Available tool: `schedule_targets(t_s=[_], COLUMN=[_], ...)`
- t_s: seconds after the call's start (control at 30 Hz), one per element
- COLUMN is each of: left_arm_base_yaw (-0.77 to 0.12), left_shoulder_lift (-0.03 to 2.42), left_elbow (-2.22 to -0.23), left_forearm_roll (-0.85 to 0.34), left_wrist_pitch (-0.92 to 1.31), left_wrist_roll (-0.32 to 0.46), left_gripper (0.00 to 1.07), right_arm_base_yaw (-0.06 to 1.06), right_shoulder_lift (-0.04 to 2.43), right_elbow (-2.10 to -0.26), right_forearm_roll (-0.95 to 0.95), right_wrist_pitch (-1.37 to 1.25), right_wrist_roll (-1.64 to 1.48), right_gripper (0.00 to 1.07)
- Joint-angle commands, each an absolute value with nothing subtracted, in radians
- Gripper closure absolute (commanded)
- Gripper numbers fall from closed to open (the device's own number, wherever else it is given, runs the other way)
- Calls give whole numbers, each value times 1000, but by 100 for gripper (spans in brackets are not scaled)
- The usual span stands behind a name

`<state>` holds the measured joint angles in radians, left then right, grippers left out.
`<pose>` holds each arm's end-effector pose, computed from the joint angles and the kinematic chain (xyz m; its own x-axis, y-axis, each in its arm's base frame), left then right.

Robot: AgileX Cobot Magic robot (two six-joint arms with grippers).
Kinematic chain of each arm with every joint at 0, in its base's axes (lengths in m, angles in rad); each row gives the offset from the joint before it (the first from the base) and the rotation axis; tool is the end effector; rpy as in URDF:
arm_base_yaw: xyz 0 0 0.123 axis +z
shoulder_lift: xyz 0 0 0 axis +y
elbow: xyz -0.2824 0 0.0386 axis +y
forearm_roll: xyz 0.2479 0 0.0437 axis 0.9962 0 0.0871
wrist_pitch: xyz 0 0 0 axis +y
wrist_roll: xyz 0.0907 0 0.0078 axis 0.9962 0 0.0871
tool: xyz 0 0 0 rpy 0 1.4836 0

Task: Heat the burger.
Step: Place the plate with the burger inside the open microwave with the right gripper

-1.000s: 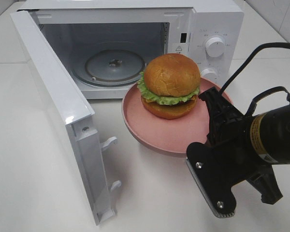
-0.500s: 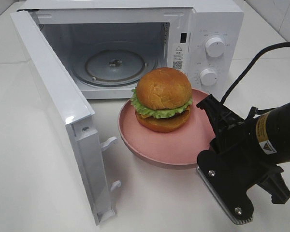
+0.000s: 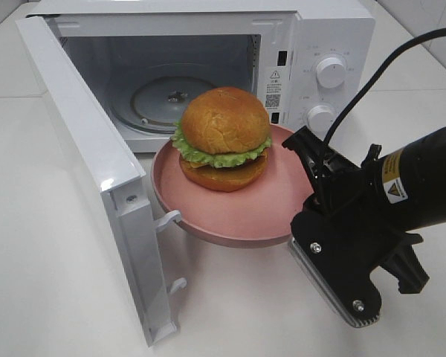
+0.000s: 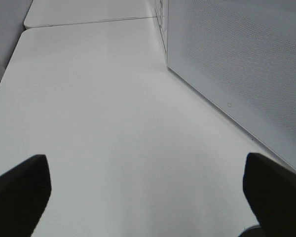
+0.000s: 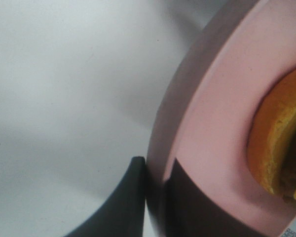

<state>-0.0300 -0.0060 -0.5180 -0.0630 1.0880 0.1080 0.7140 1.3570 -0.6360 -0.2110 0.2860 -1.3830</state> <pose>-0.0093 -0.0048 0.2800 -0.4503 0.0921 -0.8881 0.1153 0.9923 0.0444 0.1912 0.1585 0.2043 0.6353 -0.7703 0.0559 -0.5890 -0.5300 -0.6100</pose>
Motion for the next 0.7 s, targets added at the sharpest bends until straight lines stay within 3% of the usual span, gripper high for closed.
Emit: schedule_targets(t_s=[0.03, 0.2, 0.7], left_arm_base_yaw=[-32, -32, -32], left_shoulder_lift=[-19, -19, -19], left_elbow=[-518, -518, -518], left_forearm_roll=[-62, -62, -62], left_wrist_pitch=[1072, 1072, 1072], left_wrist_roll=[104, 104, 104], left_gripper=[8, 8, 8], right_arm_base_yaw=[674, 625, 621], right_shoulder_lift=[1353, 1377, 1469], right_elbow=[-673, -698, -777], right_forearm_roll=[-171, -119, -130], right_wrist_pitch=[222, 222, 214], right_wrist_roll=[-1422, -1492, -1506], right_gripper=[107, 107, 107])
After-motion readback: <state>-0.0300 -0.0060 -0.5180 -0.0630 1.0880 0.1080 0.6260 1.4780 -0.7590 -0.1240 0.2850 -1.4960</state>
